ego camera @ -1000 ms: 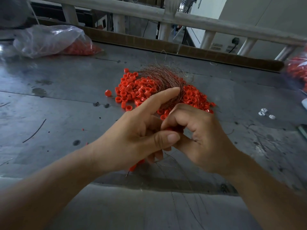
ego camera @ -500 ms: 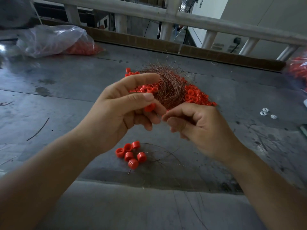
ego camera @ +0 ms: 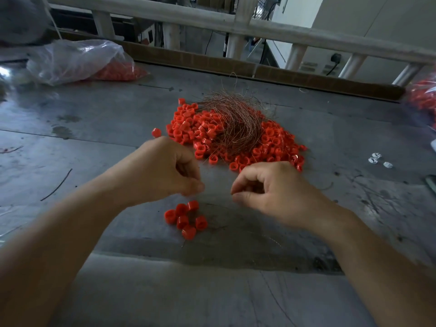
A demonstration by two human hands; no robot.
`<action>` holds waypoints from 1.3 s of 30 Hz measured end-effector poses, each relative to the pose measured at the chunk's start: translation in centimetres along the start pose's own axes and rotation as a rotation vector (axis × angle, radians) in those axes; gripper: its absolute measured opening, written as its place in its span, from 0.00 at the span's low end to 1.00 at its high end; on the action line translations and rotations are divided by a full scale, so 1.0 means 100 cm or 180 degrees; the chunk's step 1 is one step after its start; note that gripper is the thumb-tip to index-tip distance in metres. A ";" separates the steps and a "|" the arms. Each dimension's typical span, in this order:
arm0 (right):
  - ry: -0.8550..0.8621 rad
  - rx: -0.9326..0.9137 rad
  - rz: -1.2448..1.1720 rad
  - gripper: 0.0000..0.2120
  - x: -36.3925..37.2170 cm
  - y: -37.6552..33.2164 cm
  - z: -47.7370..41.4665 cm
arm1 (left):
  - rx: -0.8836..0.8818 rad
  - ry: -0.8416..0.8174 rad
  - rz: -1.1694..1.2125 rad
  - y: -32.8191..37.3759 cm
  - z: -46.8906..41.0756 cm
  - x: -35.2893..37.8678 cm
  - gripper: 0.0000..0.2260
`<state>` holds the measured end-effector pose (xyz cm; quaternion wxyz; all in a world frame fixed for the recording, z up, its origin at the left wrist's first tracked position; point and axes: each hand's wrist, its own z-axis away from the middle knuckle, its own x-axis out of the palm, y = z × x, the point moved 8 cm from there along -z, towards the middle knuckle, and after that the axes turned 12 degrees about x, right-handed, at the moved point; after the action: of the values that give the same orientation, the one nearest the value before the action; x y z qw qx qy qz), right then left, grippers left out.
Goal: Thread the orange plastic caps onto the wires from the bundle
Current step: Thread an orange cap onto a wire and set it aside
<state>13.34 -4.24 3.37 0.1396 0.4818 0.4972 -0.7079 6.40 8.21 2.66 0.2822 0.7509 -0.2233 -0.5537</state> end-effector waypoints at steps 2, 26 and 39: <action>-0.0148 0.0006 0.0217 0.01 0.008 0.001 -0.001 | -0.0067 -0.0053 -0.0013 -0.004 0.000 0.002 0.09; 0.0217 0.0107 -0.0026 0.05 -0.009 0.012 -0.003 | -0.0935 0.1291 -0.1343 -0.068 -0.004 -0.050 0.08; 0.0617 0.0249 0.0170 0.04 -0.017 0.023 -0.011 | 0.0045 0.1339 0.0226 -0.003 -0.004 -0.020 0.16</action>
<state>16.35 -4.90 3.40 0.0907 0.5662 0.4673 -0.6729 6.25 9.83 3.93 0.3367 0.8436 -0.1897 -0.3729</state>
